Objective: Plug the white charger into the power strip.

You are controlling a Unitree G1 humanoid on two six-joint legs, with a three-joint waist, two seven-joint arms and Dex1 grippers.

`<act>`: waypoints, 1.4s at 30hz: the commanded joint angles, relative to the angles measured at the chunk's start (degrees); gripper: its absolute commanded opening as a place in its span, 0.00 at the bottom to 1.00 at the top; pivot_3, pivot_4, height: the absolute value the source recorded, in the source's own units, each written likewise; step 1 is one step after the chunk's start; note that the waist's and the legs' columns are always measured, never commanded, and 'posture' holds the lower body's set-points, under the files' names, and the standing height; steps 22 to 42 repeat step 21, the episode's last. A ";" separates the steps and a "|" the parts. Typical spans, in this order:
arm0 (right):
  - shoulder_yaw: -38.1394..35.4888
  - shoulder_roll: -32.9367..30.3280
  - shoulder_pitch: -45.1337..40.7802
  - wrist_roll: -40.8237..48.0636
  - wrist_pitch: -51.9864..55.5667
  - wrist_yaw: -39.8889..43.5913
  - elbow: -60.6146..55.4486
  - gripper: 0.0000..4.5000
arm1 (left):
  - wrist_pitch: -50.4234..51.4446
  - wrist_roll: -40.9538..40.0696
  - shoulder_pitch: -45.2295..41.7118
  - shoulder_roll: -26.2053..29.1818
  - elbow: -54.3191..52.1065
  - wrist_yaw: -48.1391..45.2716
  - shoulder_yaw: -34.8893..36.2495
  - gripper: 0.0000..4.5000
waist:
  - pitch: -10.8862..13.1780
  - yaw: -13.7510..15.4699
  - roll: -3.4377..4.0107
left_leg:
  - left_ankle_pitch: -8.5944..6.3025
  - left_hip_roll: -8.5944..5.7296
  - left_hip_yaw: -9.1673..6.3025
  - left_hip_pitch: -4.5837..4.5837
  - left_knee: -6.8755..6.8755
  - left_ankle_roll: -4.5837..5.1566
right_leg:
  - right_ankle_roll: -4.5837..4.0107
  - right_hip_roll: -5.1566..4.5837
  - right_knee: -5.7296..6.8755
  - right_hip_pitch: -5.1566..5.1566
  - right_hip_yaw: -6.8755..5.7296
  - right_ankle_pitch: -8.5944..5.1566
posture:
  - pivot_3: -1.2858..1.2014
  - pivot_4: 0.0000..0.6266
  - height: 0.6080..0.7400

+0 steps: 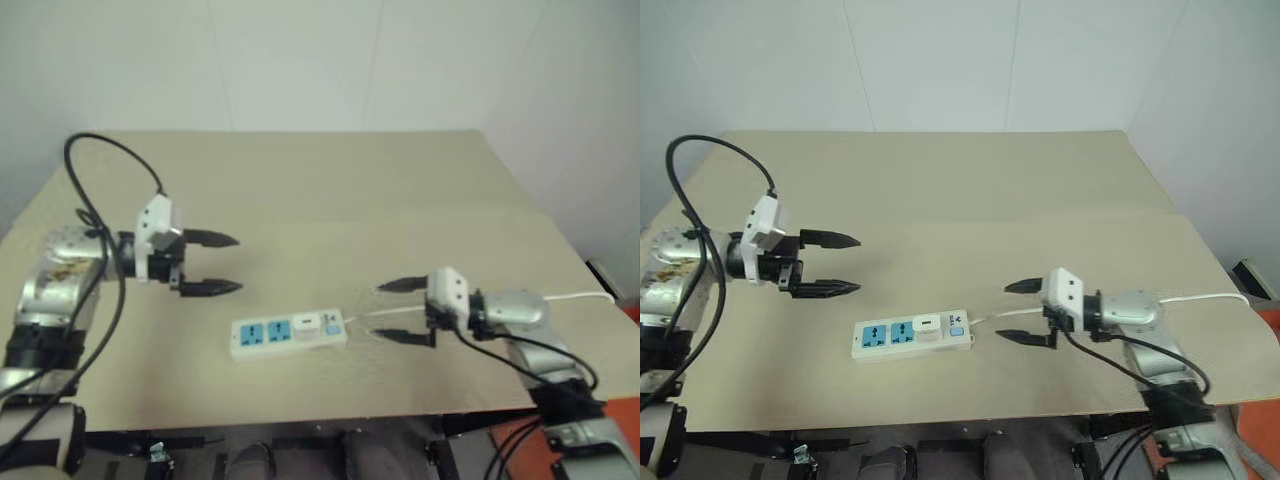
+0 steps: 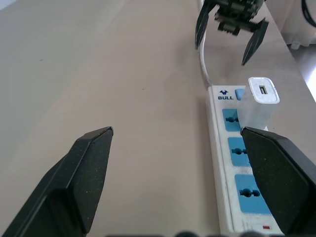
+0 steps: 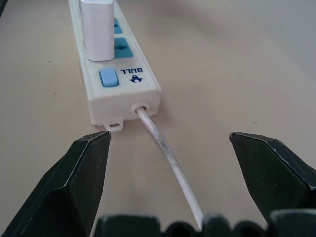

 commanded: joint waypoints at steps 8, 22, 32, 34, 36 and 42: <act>-11.10 -9.95 7.94 7.31 5.59 0.68 -8.44 1.00 | 2.74 -2.74 7.02 6.88 -7.37 -0.42 7.49 1.00 | 0.01 0.77 0.00 | 0.00 0.03 0.05 0.04 0.01 0.00 | -0.01 0.00 0.00 0.01 0.01 -0.01 | 0.52 0.24 1.00; -10.61 -10.60 7.83 7.95 6.76 0.87 -8.45 1.00 | 4.57 -5.28 9.37 5.77 -10.86 1.16 8.61 1.00 | 0.01 0.78 0.00 | 0.00 0.03 0.09 0.04 0.16 0.00 | 0.08 -0.01 0.01 0.07 0.03 0.05 | 0.52 0.24 1.00; -10.61 -10.60 7.83 7.95 6.76 0.87 -8.45 1.00 | 4.57 -5.28 9.37 5.77 -10.86 1.16 8.61 1.00 | 0.01 0.78 0.00 | 0.00 0.03 0.09 0.04 0.16 0.00 | 0.08 -0.01 0.01 0.07 0.03 0.05 | 0.52 0.24 1.00; -10.61 -10.60 7.83 7.95 6.76 0.87 -8.45 1.00 | 4.57 -5.28 9.37 5.77 -10.86 1.16 8.61 1.00 | 0.01 0.78 0.00 | 0.00 0.03 0.09 0.04 0.16 0.00 | 0.08 -0.01 0.01 0.07 0.03 0.05 | 0.52 0.24 1.00; -10.61 -10.60 7.83 7.95 6.76 0.87 -8.45 1.00 | 4.57 -5.28 9.37 5.77 -10.86 1.16 8.61 1.00 | 0.01 0.78 0.00 | 0.00 0.03 0.09 0.04 0.16 0.00 | 0.08 -0.01 0.01 0.07 0.03 0.05 | 0.52 0.24 1.00; -10.61 -10.60 7.83 7.95 6.76 0.87 -8.45 1.00 | 4.57 -5.28 9.37 5.77 -10.86 1.16 8.61 1.00 | 0.01 0.78 0.00 | 0.00 0.03 0.09 0.04 0.16 0.00 | 0.08 -0.01 0.01 0.07 0.03 0.05 | 0.52 0.24 1.00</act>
